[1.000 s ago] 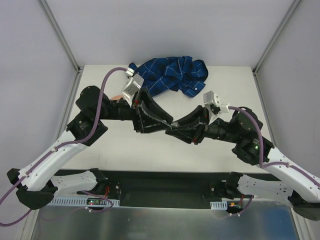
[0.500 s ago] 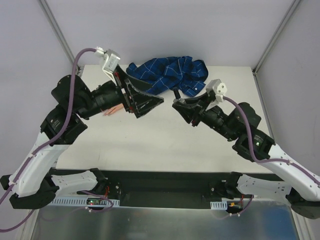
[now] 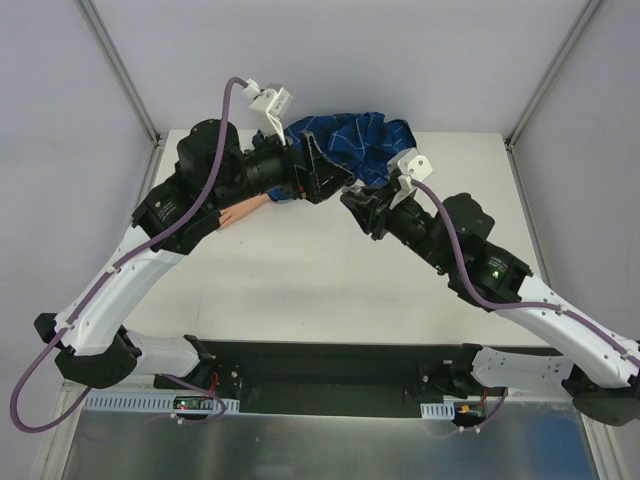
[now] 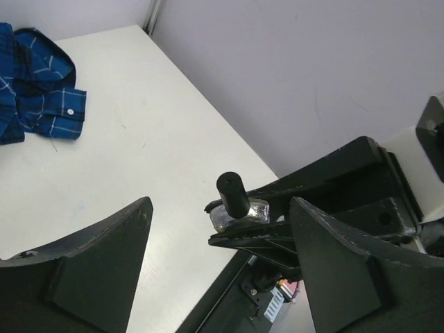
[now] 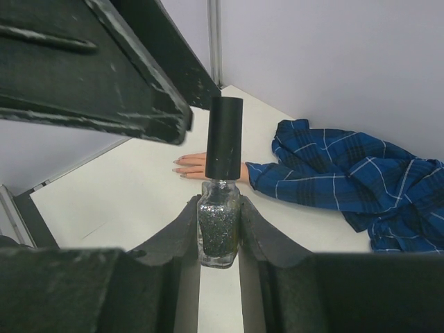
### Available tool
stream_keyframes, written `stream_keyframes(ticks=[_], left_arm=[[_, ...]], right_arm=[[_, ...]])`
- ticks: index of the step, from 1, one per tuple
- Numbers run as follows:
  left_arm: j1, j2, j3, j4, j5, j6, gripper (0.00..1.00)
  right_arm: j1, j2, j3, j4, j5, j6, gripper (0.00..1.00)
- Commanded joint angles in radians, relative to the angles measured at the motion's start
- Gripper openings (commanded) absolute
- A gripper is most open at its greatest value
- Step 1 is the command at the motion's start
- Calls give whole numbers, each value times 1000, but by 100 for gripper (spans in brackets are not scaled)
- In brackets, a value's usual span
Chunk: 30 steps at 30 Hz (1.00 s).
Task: Paint the nails
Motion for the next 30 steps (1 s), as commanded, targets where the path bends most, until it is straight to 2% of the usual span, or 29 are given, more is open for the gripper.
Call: stream_keyframes(ticks=[1, 4, 9, 18, 21, 25, 26, 27, 29, 30], left_arm=[[4, 5, 32, 21, 8, -12, 77], [2, 16, 23, 36, 6, -16, 72], [-7, 25, 3, 65, 20, -33, 57], [-19, 28, -48, 96, 47, -78, 48], [-19, 22, -66, 105, 74, -84, 37], [-17, -6, -149, 177, 198, -79, 20], [-17, -27, -172, 228, 263, -76, 5], [-17, -42, -201, 257, 293, -72, 0], [-1, -96, -296, 332, 416, -72, 0], [9, -113, -330, 439, 495, -78, 0]], right_arm=[[14, 2, 55, 47, 27, -19, 0], [19, 7, 55, 49, 33, -20, 0], [38, 9, 55, 52, 50, -25, 0], [52, 16, 57, 79, 62, -25, 0], [54, 15, 55, 84, 61, -19, 0], [54, -5, 24, 103, 44, -5, 0], [54, -22, 15, 116, 29, 4, 0], [54, -33, 6, 123, 15, 11, 0], [49, -71, -35, 150, -77, 40, 0], [43, -82, -51, 162, -144, 53, 0]])
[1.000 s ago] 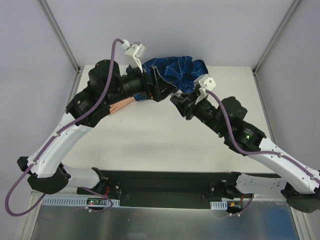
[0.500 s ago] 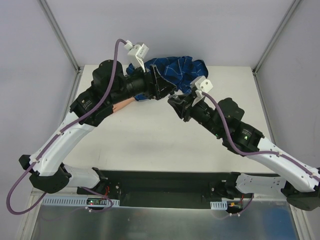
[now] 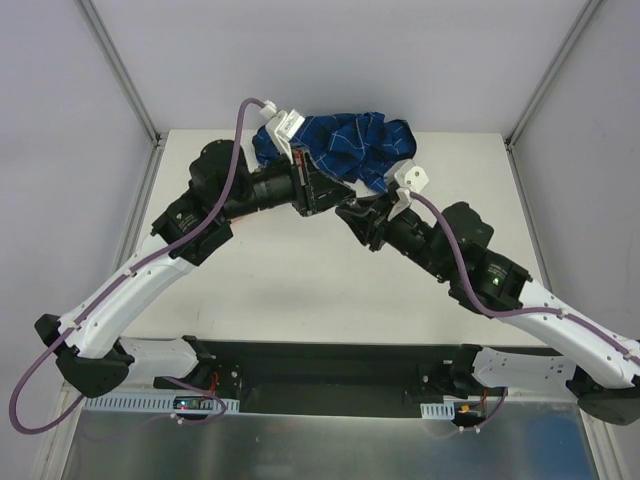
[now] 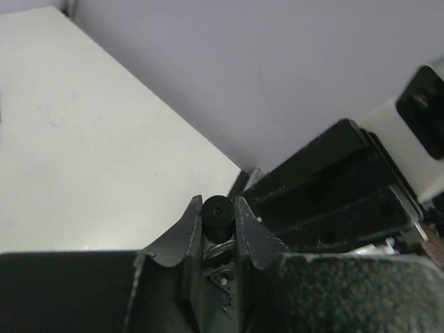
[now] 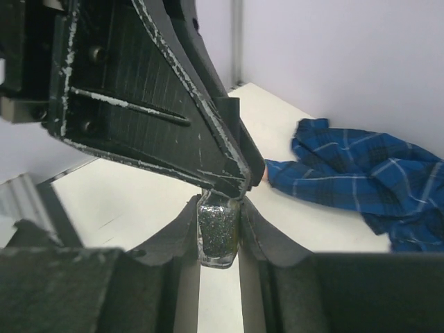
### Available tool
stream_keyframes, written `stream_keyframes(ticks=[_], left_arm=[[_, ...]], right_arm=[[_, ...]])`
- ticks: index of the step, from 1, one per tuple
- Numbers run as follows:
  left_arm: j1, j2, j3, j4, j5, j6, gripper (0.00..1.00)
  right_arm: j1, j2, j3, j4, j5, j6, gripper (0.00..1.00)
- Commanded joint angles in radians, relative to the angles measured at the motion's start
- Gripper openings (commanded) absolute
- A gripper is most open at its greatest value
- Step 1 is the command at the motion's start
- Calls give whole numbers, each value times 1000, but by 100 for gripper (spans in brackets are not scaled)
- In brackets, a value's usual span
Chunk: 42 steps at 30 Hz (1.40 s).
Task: Paint the nails
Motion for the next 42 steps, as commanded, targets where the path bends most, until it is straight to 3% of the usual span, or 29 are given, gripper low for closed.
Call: stream_keyframes(ticks=[1, 2, 3, 5, 7, 9, 11, 13, 14, 16, 17, 19, 20, 21, 27, 30, 35, 42], left_arm=[[21, -102, -188, 314, 402, -32, 0], [33, -122, -223, 408, 491, -61, 0], [35, -126, -258, 629, 662, -101, 0], [33, -130, -347, 843, 754, -286, 0], [32, -121, -410, 1183, 817, -492, 0], [32, -113, -425, 1287, 828, -564, 0], [33, -119, -415, 1230, 822, -555, 0], [36, -139, -364, 1048, 791, -404, 3], [36, -147, -335, 813, 771, -336, 13], [42, -170, -237, 562, 678, -139, 33], [48, -178, -206, 387, 642, -92, 61], [71, -205, -152, 299, 589, -17, 80], [81, -217, -146, 259, 541, -9, 96], [88, -231, -140, 243, 504, -4, 99], [98, -221, -27, 36, 175, -84, 99], [98, -204, -37, 28, 70, -142, 99], [88, -185, -24, 28, -8, -161, 96], [39, -143, 9, 37, -54, -145, 78]], right_arm=[[-33, -85, -44, 165, -258, 79, 0], [-50, -92, -62, 207, -461, 109, 0], [-70, -94, -68, 240, -575, 198, 0], [-119, -83, -88, 392, -828, 305, 0], [-128, -59, -100, 480, -920, 425, 0], [-130, -46, -97, 537, -974, 462, 0], [-136, -45, -96, 538, -977, 472, 0], [-156, -57, -105, 534, -968, 478, 0], [-163, -62, -111, 528, -960, 473, 0], [-177, -81, -119, 462, -919, 427, 0], [-179, -86, -117, 427, -899, 398, 0], [-179, -94, -97, 309, -833, 348, 0], [-180, -98, -91, 275, -807, 297, 0], [-179, -98, -82, 240, -779, 286, 0], [-142, -75, -5, 78, -523, 154, 0], [-99, -63, 34, 52, -376, 99, 0], [-13, -33, 82, 0, -205, 5, 0], [70, -3, 127, -20, -66, -64, 0]])
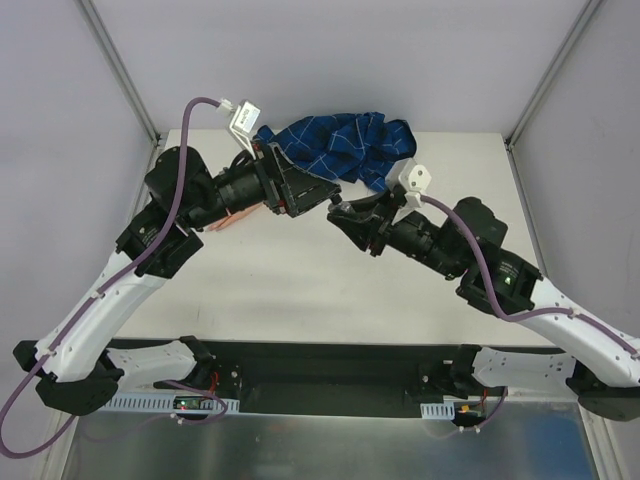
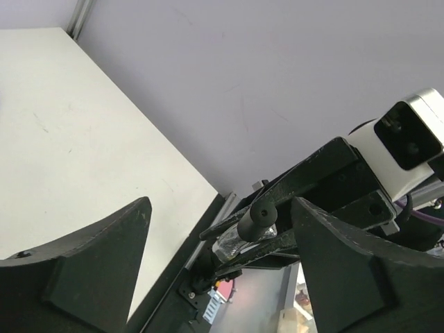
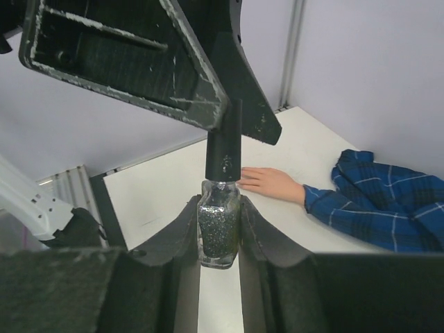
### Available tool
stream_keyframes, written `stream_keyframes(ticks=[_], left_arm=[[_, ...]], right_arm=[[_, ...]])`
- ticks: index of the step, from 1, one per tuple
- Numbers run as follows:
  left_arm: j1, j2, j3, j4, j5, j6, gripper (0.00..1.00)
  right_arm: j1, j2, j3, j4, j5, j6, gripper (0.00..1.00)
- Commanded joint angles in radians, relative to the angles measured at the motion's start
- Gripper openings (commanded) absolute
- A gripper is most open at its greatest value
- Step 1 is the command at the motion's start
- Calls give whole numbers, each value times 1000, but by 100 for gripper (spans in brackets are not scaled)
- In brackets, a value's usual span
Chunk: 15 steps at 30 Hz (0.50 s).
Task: Paint the nails
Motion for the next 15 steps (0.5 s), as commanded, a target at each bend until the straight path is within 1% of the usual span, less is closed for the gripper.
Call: stream_keyframes(ticks=[1, 2, 4, 5, 7, 8, 9, 11, 12, 13, 14, 15], left_arm=[[-30, 10, 57, 28, -53, -7, 76], [-35, 14, 57, 31, -52, -7, 70], [-46, 27, 56, 32, -55, -12, 65], [-49, 31, 53, 34, -53, -12, 57], [-54, 36, 51, 34, -56, -10, 52], [-63, 37, 48, 35, -58, -7, 47], [-66, 40, 45, 35, -55, 2, 37], [-72, 42, 31, 38, -27, 11, 26], [-72, 44, 27, 44, -12, 11, 12], [-74, 45, 17, 57, 9, 11, 5], [-74, 44, -12, 73, 39, 10, 0], [-74, 36, -30, 101, 100, 10, 0]], right_arm=[[49, 13, 67, 9, 155, -81, 0], [58, 21, 72, 9, 171, -96, 0], [84, 30, 86, 8, 218, -113, 0], [105, 38, 90, 8, 237, -133, 0], [129, 48, 100, 11, 295, -151, 0], [150, 59, 106, 14, 318, -171, 0], [161, 62, 107, 25, 353, -176, 0], [176, 68, 107, 35, 370, -184, 0], [176, 70, 107, 42, 361, -175, 0], [176, 71, 109, 42, 352, -170, 0], [176, 68, 107, 45, 341, -165, 0], [176, 58, 100, 45, 315, -150, 0]])
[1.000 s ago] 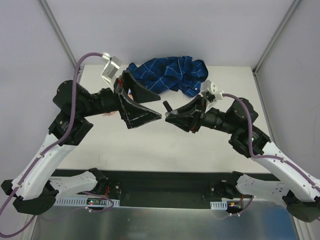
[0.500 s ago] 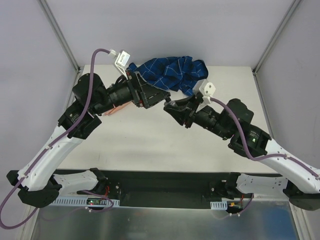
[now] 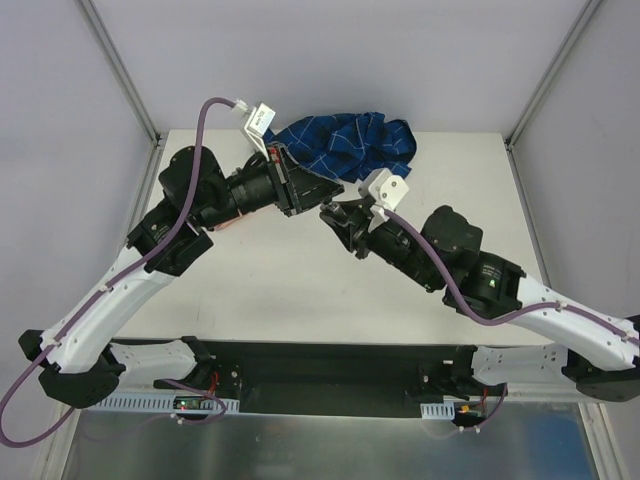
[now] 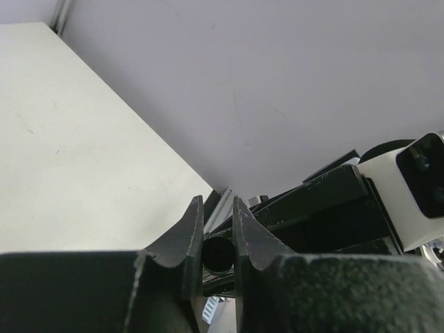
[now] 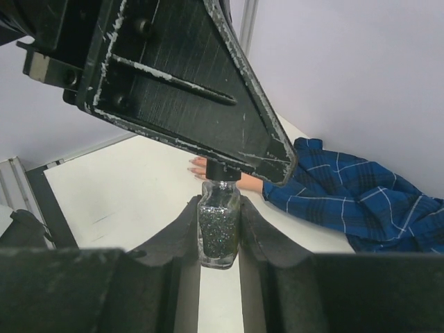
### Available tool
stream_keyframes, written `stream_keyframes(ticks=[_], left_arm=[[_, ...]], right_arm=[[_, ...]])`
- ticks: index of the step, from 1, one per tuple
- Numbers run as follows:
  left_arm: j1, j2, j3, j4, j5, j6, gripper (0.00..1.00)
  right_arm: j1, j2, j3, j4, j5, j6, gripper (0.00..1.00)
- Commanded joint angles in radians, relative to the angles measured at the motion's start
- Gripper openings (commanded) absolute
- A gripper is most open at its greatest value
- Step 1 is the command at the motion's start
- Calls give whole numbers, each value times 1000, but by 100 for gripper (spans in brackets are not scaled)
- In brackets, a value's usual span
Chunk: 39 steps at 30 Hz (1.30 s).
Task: Paint the nails
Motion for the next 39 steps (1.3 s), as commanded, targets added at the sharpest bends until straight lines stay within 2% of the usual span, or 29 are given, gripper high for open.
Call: stream_keyframes(ticks=[1, 2, 3, 5, 6, 7, 8, 9, 11, 13, 14, 16, 17, 18, 20, 21, 22, 26, 30, 31, 32, 33, 34, 35, 36, 39], left_arm=[[-8, -9, -65, 152, 171, 6, 0], [-10, -17, -112, 202, 210, 14, 0], [-8, -31, -138, 248, 312, 17, 0], [-7, -42, -224, 451, 433, -2, 0], [-8, -46, -260, 555, 527, -39, 0], [-8, -46, -296, 703, 670, -93, 0], [-7, -43, -365, 1022, 731, -259, 0], [-10, -31, -393, 1210, 756, -351, 0], [-10, -16, -404, 1414, 775, -494, 0], [-10, -10, -381, 1355, 782, -480, 0], [-10, -13, -360, 1290, 782, -417, 0], [-11, -39, -344, 1080, 766, -337, 0], [-8, -51, -312, 985, 731, -226, 0], [-10, -74, -291, 771, 707, -161, 2], [-7, -98, -236, 618, 654, -16, 27], [-7, -118, -216, 532, 605, 31, 54], [-7, -128, -199, 431, 583, 68, 67], [-8, -174, -162, 339, 517, 163, 92], [-7, -189, -125, 251, 385, 174, 98], [-8, -181, -101, 220, 265, 169, 98], [-7, -169, -85, 133, 202, 162, 98], [-8, -160, -68, 88, 143, 157, 97], [-8, -151, -41, 54, 38, 158, 97], [-7, -134, -31, 10, 6, 163, 95], [-7, -128, -27, -4, -26, 166, 94], [-8, -106, -21, -29, -84, 166, 89]], right_arm=[[8, -30, 34, 76, -21, 1, 0], [-2, -39, 26, 80, -50, 12, 0], [-13, -51, 10, 88, -134, 29, 0], [-89, -96, -10, 99, -275, 131, 0], [-135, -109, -29, 156, -530, 182, 0], [-192, -122, -62, 209, -701, 352, 0], [-302, -114, -82, 290, -882, 460, 0], [-327, -101, -95, 529, -1154, 590, 0], [-331, -74, -109, 673, -1236, 773, 0], [-326, -82, -116, 714, -1236, 789, 0], [-326, -94, -121, 712, -1230, 782, 0], [-329, -108, -124, 657, -1198, 744, 0], [-328, -114, -118, 619, -1187, 721, 0], [-329, -123, -113, 543, -1158, 664, 0], [-329, -134, -109, 476, -1128, 619, 0], [-328, -146, -104, 397, -1080, 551, 0], [-328, -151, -96, 343, -1050, 517, 0], [-329, -140, -50, 93, -893, 365, 0], [-317, -116, -10, -7, -722, 287, 0], [-306, -110, 5, -22, -672, 251, 0], [-276, -105, 13, -51, -611, 230, 0], [-259, -97, 19, -62, -488, 211, 0], [-218, -90, 38, -72, -426, 195, 0], [-196, -70, 48, -88, -360, 153, 0], [-171, -61, 59, -92, -222, 133, 0], [-91, -7, 92, -93, -59, 75, 1]])
